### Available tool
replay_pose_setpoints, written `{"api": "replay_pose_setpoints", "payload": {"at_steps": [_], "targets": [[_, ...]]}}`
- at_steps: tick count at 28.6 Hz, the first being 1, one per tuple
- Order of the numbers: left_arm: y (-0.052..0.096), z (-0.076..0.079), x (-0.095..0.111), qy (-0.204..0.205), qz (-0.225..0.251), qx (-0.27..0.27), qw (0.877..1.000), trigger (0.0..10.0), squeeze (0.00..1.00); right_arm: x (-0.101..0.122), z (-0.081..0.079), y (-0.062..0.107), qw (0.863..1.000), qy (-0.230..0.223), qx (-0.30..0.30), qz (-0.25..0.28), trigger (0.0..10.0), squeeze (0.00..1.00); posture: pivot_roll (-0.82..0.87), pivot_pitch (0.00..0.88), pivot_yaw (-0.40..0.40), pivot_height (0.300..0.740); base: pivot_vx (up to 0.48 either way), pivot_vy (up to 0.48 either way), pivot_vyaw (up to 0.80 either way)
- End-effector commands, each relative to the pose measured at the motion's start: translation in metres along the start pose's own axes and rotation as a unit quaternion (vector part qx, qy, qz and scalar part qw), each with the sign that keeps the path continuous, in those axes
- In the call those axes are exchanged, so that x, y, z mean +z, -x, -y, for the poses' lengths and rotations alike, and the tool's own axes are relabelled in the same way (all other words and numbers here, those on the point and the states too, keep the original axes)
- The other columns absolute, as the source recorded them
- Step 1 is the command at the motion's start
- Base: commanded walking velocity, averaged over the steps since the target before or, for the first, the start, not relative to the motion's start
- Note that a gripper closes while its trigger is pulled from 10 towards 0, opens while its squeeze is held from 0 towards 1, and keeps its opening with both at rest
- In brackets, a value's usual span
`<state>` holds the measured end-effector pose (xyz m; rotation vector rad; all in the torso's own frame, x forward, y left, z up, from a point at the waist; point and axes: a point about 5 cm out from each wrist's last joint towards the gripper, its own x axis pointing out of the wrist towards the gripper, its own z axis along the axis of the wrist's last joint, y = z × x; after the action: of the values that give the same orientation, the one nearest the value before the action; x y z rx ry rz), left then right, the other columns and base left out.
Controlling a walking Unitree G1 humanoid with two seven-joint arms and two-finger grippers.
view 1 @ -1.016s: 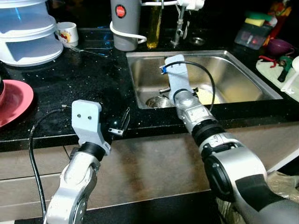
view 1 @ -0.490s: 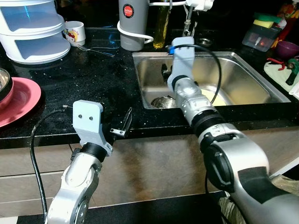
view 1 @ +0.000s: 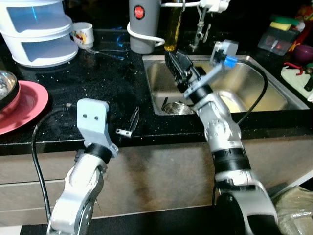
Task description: Kitchen organization
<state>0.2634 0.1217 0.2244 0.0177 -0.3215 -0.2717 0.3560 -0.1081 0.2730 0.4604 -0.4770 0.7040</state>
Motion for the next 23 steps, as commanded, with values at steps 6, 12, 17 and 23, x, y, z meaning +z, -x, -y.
{"api": "replay_pose_setpoints", "payload": {"at_steps": [6,12,17,23], "targets": [[-0.012,-0.005,0.021,-0.066,0.044,0.001,0.997,10.0,0.00,-0.005,-0.015,0.018,0.997,-0.023,0.069,-0.017,10.0,0.00,0.08,0.032,-0.054,0.740,0.000,0.000,0.80],[-0.013,-0.005,0.026,-0.101,0.055,0.006,0.993,10.0,0.00,-0.011,-0.027,0.027,0.993,-0.036,0.103,-0.043,10.0,0.00,0.08,0.026,-0.058,0.740,0.000,0.000,0.80],[-0.012,-0.013,0.018,-0.106,0.037,0.029,0.993,10.0,0.00,-0.021,-0.038,0.031,0.990,-0.038,0.119,-0.065,10.0,0.00,0.08,0.025,-0.062,0.740,0.000,0.000,0.80],[-0.016,-0.025,0.013,-0.116,0.032,0.040,0.992,10.0,0.00,-0.029,-0.044,0.035,0.989,-0.034,0.120,-0.085,10.0,0.00,0.08,0.032,-0.061,0.740,0.000,0.000,0.80]]}}
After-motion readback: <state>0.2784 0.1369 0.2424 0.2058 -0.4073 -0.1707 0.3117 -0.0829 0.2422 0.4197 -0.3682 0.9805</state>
